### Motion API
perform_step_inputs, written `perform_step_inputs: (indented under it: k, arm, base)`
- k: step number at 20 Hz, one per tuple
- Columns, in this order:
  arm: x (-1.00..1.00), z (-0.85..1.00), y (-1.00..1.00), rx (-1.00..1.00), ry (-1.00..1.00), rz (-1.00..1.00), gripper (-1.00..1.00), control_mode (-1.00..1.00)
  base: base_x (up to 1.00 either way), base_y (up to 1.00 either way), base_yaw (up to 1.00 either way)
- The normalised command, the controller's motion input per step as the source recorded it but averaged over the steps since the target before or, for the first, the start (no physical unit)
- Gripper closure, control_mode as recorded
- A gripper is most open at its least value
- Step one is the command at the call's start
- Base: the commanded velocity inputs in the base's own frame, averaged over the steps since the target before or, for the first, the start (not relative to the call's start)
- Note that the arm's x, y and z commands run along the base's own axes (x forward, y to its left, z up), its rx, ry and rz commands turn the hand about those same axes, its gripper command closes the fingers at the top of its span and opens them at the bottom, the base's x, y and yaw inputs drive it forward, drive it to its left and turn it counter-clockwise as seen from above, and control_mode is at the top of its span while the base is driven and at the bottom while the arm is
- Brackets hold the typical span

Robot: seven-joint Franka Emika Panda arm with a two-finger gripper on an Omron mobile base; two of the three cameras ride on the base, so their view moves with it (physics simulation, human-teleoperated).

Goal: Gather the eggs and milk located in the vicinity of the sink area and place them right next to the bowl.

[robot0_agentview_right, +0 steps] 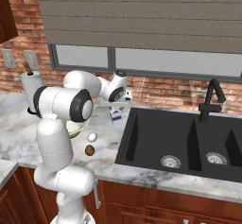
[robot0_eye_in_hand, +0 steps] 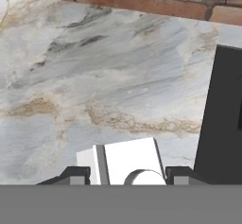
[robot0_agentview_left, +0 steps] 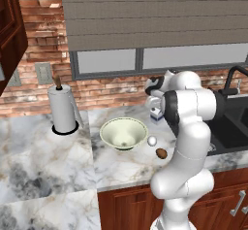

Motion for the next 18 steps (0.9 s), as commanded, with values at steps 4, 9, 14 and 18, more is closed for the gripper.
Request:
perform_step_inputs:
  k: [4,9,14,18]
  arm:
    - [-0.02,0.10,0.00,0.00,0.00,0.00,1.00,-1.00]
    - [0.00,0.20,0.00,0.00,0.00,0.00,1.00,-1.00]
    - [-0.05,0.18,0.02,0.00,0.00,0.00,1.00,-1.00]
    - [-0.01,0.02,0.15,0.00,0.01,0.00,1.00,-1.00]
  base:
    - [0.00,0.00,0.00]
    - [0.00,0.00,0.00]
    - [0.00,0.00,0.00]
    - [0.00,0.00,0.00]
